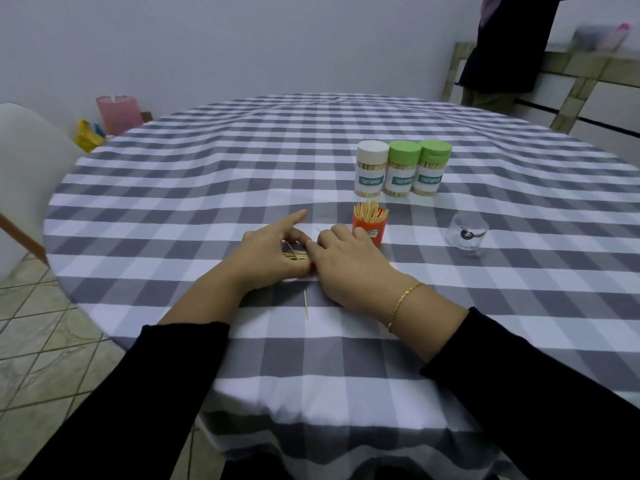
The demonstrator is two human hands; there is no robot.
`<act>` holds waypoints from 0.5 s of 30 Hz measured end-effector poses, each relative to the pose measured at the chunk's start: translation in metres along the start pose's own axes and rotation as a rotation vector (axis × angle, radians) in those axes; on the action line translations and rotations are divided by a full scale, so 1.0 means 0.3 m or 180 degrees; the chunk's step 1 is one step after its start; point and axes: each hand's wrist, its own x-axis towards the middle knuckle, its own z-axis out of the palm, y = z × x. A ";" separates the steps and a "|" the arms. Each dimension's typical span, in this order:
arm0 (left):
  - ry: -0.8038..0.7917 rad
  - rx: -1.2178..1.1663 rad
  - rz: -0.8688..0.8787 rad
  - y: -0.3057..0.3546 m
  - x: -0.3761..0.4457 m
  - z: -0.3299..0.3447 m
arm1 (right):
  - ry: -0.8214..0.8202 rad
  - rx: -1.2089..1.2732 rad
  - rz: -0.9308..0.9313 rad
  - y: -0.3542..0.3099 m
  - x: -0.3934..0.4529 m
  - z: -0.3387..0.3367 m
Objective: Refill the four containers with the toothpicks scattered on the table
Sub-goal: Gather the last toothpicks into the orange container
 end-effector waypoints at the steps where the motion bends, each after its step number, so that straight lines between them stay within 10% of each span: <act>1: 0.0000 -0.0032 -0.0011 -0.004 0.002 0.000 | 0.0036 -0.0045 -0.0010 -0.002 0.001 -0.005; 15: -0.0083 -0.0014 -0.0028 0.000 -0.002 0.002 | 0.0347 -0.0172 0.0501 -0.019 -0.032 -0.023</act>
